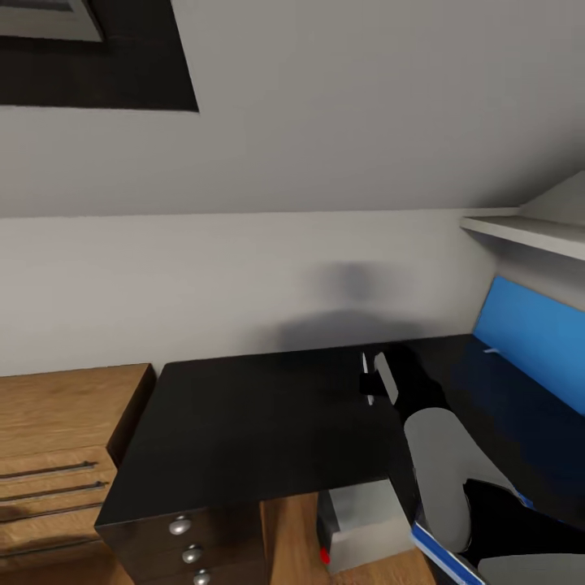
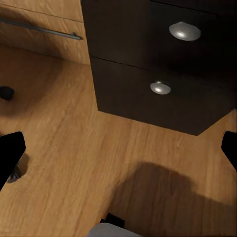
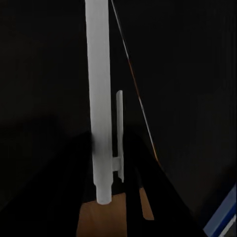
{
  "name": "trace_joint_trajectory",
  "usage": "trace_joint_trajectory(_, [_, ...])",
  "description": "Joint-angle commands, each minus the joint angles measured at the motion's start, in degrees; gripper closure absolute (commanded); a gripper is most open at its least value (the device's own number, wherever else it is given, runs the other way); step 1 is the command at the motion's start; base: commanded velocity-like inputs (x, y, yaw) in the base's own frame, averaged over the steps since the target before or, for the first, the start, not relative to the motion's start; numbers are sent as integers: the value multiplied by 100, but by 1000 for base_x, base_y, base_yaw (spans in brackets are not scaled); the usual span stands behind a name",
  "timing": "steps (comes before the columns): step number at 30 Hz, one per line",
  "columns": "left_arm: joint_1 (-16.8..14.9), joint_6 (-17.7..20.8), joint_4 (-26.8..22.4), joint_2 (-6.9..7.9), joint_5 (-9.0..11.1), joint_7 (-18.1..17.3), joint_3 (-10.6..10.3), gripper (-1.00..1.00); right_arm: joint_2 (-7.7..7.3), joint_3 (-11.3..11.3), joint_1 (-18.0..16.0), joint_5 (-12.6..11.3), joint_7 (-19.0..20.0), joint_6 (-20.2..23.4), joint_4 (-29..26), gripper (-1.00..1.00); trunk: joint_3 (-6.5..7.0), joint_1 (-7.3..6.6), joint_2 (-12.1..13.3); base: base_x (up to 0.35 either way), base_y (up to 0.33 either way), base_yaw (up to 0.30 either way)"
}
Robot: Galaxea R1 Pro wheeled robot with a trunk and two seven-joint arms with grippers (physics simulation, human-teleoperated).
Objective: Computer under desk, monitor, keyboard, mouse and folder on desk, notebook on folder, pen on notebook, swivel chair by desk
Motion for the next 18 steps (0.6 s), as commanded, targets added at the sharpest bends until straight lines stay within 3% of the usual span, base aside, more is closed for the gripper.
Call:
trace_joint_trajectory(1, [4,-1,-13,-4,-29,8,27,-100,11,-30,-6,39,9,17,-2,100,-8,2,-7,0,0,-260])
trace_joint_trajectory(18, [4,-3,-11,5,-24,1,24,-100,19,-30,28,37,25,3,7,100,47,2,-7,0,0,-246])
